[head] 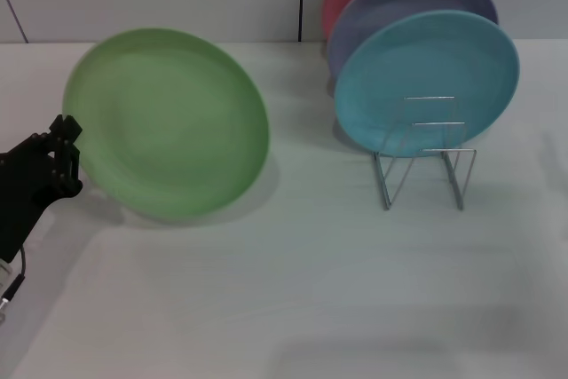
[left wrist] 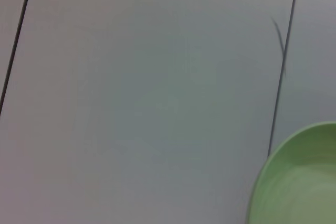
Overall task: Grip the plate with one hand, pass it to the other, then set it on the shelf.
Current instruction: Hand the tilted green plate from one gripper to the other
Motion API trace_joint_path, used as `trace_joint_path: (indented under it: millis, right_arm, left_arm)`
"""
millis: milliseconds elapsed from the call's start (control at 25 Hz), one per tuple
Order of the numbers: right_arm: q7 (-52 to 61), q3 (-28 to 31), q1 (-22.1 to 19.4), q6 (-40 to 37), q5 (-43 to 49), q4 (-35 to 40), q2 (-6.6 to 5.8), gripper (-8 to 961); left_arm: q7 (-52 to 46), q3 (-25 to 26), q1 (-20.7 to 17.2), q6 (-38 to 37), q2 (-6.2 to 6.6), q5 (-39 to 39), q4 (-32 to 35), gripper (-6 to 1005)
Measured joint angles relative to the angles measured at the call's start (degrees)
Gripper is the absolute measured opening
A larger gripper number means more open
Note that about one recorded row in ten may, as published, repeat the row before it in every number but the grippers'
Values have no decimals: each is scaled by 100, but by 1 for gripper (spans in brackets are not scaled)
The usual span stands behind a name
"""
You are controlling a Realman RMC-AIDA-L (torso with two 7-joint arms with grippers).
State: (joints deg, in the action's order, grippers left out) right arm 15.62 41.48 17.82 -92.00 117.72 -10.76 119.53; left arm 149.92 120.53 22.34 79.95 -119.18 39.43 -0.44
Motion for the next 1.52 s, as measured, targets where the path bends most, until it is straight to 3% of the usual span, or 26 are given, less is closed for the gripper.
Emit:
trace_joint_path:
  millis: [400, 560, 960, 1520]
  right_arm:
    - [-134, -942, 36, -14, 47, -193, -1, 704]
    - [-378, -1630, 185, 26, 50, -418, -8, 703]
    - [-533, -2575, 448, 305, 58, -852, 3, 702]
    - [-550, -2984, 707, 834, 76, -1217, 20, 701]
  left_arm:
    - [84, 160, 206, -32, 1, -28, 168, 30]
    - [214, 217, 302, -33, 1, -31, 252, 30]
    - [340, 474, 351, -55, 1, -33, 357, 30]
    - [595, 630, 478, -54, 1, -33, 411, 30]
